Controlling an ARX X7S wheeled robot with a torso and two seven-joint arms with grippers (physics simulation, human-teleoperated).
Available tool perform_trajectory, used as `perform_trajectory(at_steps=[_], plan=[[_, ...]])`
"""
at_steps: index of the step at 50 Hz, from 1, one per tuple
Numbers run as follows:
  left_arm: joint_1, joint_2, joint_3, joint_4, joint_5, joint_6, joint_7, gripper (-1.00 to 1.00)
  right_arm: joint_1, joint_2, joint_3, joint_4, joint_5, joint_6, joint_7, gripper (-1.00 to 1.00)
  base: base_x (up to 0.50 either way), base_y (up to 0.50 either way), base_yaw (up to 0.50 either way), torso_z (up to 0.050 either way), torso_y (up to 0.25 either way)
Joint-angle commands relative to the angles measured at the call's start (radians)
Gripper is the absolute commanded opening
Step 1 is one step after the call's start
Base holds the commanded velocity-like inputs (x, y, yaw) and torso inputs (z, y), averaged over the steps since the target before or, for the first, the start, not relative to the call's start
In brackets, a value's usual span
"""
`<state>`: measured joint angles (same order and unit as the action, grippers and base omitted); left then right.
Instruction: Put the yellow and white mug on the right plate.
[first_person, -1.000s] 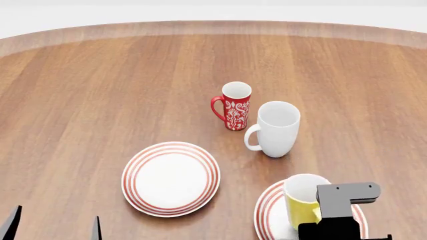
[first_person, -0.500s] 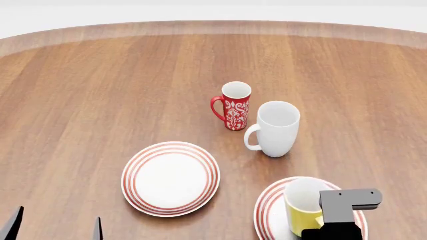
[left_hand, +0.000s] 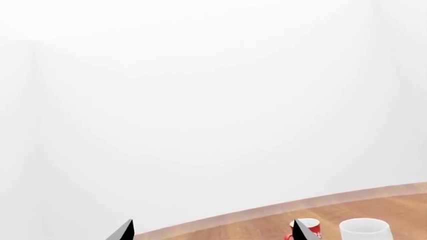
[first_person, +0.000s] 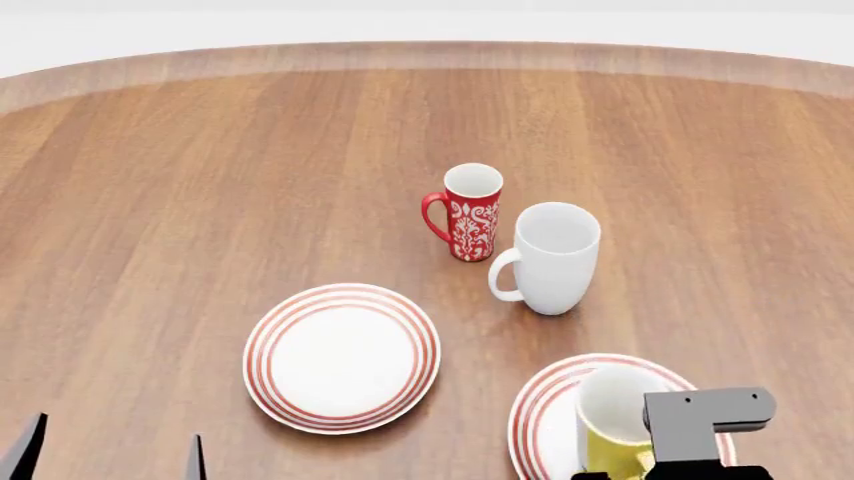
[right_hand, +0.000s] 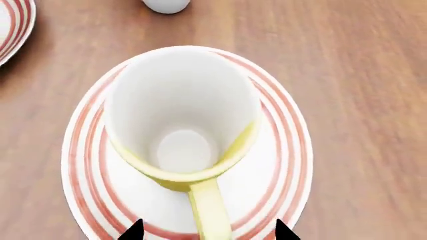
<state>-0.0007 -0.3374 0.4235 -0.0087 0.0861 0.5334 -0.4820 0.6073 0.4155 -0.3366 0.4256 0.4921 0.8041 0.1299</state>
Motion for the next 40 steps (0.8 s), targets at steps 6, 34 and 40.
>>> perform_trajectory(at_steps=[6, 34, 40], plan=[[-0.002, -0.003, 0.000, 0.005, -0.002, -0.001, -0.007, 1.00, -0.117, 0.065, 0.061, -0.227, 0.079, 0.105, 0.051, 1.00, 0.00, 0.00, 0.00, 0.000, 0.000], [-0.007, -0.011, -0.008, 0.019, -0.033, -0.024, -0.014, 1.00, -0.447, 0.062, 0.290, -0.644, 0.230, 0.069, 0.212, 1.00, 0.00, 0.00, 0.00, 0.000, 0.000], [-0.009, -0.035, -0.026, 0.031, -0.059, -0.031, -0.008, 1.00, -0.581, -0.018, 0.241, -0.647, 0.029, -0.337, 0.150, 1.00, 0.00, 0.00, 0.00, 0.000, 0.000]])
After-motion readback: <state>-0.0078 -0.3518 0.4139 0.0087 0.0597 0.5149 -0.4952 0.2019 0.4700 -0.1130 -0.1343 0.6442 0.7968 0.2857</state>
